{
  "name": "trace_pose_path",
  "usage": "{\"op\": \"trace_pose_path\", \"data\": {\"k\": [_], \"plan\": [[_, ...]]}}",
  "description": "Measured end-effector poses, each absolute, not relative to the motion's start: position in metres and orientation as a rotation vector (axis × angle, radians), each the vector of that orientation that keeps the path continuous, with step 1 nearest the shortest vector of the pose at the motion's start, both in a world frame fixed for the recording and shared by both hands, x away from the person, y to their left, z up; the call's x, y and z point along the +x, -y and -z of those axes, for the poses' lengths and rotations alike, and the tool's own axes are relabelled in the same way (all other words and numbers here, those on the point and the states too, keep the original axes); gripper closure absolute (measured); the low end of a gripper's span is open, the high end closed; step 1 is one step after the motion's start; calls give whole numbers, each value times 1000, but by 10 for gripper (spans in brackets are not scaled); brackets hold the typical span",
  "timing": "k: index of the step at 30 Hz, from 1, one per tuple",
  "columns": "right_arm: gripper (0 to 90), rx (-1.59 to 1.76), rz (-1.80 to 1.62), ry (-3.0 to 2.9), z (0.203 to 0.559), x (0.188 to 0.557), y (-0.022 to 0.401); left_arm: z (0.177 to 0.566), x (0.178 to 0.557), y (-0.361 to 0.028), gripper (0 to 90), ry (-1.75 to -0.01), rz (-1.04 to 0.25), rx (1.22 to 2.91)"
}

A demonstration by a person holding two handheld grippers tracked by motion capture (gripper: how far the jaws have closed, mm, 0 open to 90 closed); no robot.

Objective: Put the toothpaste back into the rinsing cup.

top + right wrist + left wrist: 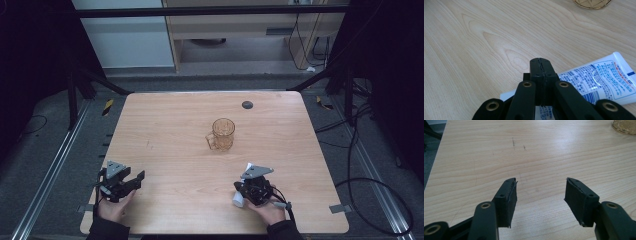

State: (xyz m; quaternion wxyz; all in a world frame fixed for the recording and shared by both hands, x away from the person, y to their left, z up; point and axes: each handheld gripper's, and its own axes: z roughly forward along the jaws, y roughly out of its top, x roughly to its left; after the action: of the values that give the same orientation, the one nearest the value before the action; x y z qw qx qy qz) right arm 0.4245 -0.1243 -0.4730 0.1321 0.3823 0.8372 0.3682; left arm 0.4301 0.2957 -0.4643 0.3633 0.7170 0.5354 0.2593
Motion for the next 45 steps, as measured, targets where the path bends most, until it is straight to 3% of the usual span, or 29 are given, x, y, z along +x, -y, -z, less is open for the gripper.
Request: {"op": "trace_pose_path", "data": {"k": [45], "plan": [[900, 1131, -950, -2492, 470, 417, 146, 465, 430, -296, 414, -1381, -663, 1845]]}}
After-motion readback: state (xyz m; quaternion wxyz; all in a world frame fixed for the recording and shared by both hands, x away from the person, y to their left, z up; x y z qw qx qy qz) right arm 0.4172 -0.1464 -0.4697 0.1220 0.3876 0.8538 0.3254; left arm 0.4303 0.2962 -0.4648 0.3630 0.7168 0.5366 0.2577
